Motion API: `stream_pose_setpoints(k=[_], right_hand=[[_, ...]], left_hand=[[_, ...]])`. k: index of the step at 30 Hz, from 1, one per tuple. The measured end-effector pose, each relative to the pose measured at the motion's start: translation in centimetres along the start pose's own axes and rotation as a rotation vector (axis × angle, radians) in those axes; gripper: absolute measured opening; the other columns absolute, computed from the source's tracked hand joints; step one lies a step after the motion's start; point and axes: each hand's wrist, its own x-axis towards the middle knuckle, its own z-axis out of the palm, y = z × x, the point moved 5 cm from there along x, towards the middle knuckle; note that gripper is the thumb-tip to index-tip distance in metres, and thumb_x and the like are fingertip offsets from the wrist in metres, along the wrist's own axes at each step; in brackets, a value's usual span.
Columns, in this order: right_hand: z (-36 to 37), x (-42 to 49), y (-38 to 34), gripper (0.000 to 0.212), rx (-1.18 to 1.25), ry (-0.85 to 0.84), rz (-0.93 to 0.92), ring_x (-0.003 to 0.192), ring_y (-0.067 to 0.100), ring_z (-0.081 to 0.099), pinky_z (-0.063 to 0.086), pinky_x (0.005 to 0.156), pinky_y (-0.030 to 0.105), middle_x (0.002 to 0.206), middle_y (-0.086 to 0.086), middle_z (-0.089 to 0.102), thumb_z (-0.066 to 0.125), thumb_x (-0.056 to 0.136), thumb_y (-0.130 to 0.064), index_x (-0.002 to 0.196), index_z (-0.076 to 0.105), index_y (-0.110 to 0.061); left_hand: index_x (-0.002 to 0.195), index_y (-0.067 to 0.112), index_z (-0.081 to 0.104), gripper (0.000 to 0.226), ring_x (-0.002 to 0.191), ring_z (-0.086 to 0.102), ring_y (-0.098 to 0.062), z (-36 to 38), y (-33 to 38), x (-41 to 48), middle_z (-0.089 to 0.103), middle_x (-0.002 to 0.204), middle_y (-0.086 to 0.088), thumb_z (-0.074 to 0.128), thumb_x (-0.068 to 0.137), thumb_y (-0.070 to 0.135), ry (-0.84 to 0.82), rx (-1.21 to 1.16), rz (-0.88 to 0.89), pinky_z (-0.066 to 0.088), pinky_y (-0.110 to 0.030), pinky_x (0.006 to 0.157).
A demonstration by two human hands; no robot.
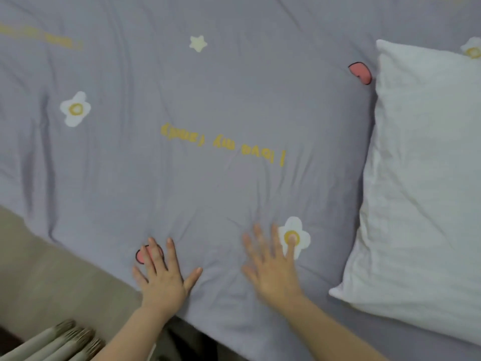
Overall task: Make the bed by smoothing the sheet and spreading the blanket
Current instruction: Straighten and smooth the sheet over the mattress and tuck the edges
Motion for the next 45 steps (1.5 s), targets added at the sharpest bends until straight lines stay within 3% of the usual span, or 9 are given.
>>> stream_pose_setpoints(k=[4, 7, 12, 17, 23, 26, 31, 39, 45], right_hand=[[3.5, -8.1, -8.5, 0.073, -0.080, -0.073, -0.589, 0.148, 0.031, 0.016, 0.020, 0.106, 0.071, 0.161, -0.001, 0.016, 0.040, 0.089, -0.059, 0.152, 0.021, -0.029], [2.3, -8.0, -11.4, 0.059, -0.050, -0.099, -0.764, 0.145, 0.018, 0.027, 0.019, 0.112, 0.054, 0.160, -0.005, 0.019, 0.031, 0.097, -0.049, 0.152, 0.018, -0.032], [-3.7, 2.8, -8.2, 0.058, 0.119, 0.047, -0.095, 0.143, 0.029, 0.028, 0.036, 0.106, 0.058, 0.157, 0.005, 0.024, 0.042, 0.093, -0.036, 0.149, 0.030, -0.025], [-3.3, 9.9, -5.8, 0.066, 0.211, -0.131, 0.445, 0.146, 0.028, -0.021, -0.003, 0.113, 0.064, 0.155, -0.010, -0.030, 0.027, 0.098, -0.053, 0.149, -0.012, -0.040], [-0.5, 12.5, -21.8, 0.073, 0.162, -0.363, 0.055, 0.130, 0.032, -0.047, -0.019, 0.103, 0.069, 0.138, -0.012, -0.053, 0.024, 0.095, -0.059, 0.132, -0.038, -0.049], [1.0, 12.1, -30.1, 0.068, 0.205, -0.461, -0.096, 0.127, 0.030, -0.051, -0.028, 0.101, 0.065, 0.138, -0.016, -0.054, 0.019, 0.094, -0.063, 0.132, -0.037, -0.053], [1.0, 13.6, -35.1, 0.072, 0.224, -0.496, 0.030, 0.121, 0.028, -0.056, -0.030, 0.098, 0.063, 0.137, -0.021, -0.054, 0.022, 0.093, -0.066, 0.131, -0.038, -0.055], [-0.1, 18.4, -38.5, 0.074, 0.187, -0.551, -0.003, 0.123, 0.033, -0.054, -0.026, 0.102, 0.063, 0.137, -0.019, -0.054, 0.025, 0.093, -0.064, 0.128, -0.040, -0.055], [-2.0, 24.4, -43.4, 0.068, 0.100, -0.502, -0.231, 0.142, 0.024, -0.032, -0.019, 0.108, 0.061, 0.147, -0.019, -0.039, 0.027, 0.099, -0.049, 0.147, -0.021, -0.039]], left_hand=[[0.138, 0.019, -0.041, 0.127, 0.133, -0.041, -0.039, 0.8, -0.9, 1.1, -0.053, 0.139, -0.017, -0.015, 0.042, 0.098, -0.057, 0.081, 0.037, -0.001, -0.069, 0.109], [0.138, 0.033, -0.041, 0.114, 0.131, -0.046, -0.029, -0.2, -3.0, 1.8, -0.053, 0.142, -0.007, 0.001, 0.054, 0.096, -0.015, 0.076, 0.189, -0.008, -0.066, 0.109], [0.149, 0.037, -0.021, 0.105, 0.145, -0.023, -0.034, -5.2, -11.5, 5.0, -0.031, 0.156, -0.010, 0.041, 0.076, 0.081, 0.164, -0.191, -0.070, -0.006, -0.069, 0.109], [0.153, 0.026, -0.012, 0.128, 0.147, -0.016, -0.034, -10.3, -21.9, 8.1, -0.029, 0.157, -0.008, 0.076, 0.067, 0.061, 0.298, -0.620, -0.302, 0.005, -0.059, 0.115], [0.151, 0.015, 0.025, 0.098, 0.140, 0.034, -0.024, -14.8, -27.8, 11.7, 0.028, 0.156, -0.009, 0.084, 0.072, 0.015, 0.329, -1.081, -0.171, 0.029, -0.038, 0.115], [0.142, 0.004, 0.039, 0.075, 0.104, 0.060, -0.023, -16.0, -29.1, 12.9, 0.057, 0.126, -0.012, 0.078, 0.079, 0.010, 0.228, -1.320, -0.220, 0.052, -0.035, 0.089], [0.105, 0.006, 0.055, 0.019, 0.040, 0.054, -0.003, -16.4, -30.8, 13.6, 0.058, 0.073, -0.007, 0.065, 0.089, 0.008, 0.074, -1.391, -0.309, 0.037, -0.021, 0.051], [0.077, 0.011, 0.059, 0.013, 0.057, 0.056, -0.016, -17.1, -32.8, 14.1, 0.065, 0.072, -0.007, 0.062, 0.089, 0.012, 0.026, -1.239, -0.161, 0.045, -0.026, 0.063], [0.110, 0.008, 0.056, 0.027, 0.061, 0.059, -0.014, -19.2, -35.8, 16.8, 0.067, 0.093, -0.006, 0.059, 0.094, 0.030, 0.073, -1.328, -0.249, 0.040, -0.024, 0.056]])
